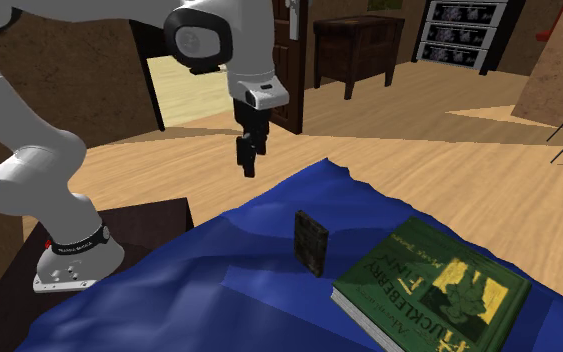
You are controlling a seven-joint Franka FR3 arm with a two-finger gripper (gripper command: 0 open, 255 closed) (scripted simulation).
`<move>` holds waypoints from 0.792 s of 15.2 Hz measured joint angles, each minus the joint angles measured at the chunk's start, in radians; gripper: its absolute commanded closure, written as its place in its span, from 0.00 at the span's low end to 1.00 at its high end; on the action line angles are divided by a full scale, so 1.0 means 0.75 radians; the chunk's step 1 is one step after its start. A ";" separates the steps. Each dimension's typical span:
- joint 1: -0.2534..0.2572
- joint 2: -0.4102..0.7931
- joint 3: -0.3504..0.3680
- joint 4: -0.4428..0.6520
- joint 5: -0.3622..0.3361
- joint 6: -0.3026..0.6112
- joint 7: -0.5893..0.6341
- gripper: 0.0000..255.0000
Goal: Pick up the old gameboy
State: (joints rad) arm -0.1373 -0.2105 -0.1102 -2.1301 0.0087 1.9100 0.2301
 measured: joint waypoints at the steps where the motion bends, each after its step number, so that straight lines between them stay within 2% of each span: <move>1: -0.011 0.032 -0.011 0.009 -0.005 0.024 0.003 0.00; 9: -0.072 0.384 -0.071 0.252 -0.005 0.136 0.074 0.00; 12: -0.080 0.429 -0.078 0.250 -0.002 0.183 0.078 0.00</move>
State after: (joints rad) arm -0.1972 0.1109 -0.1690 -1.9424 0.0070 2.0472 0.2883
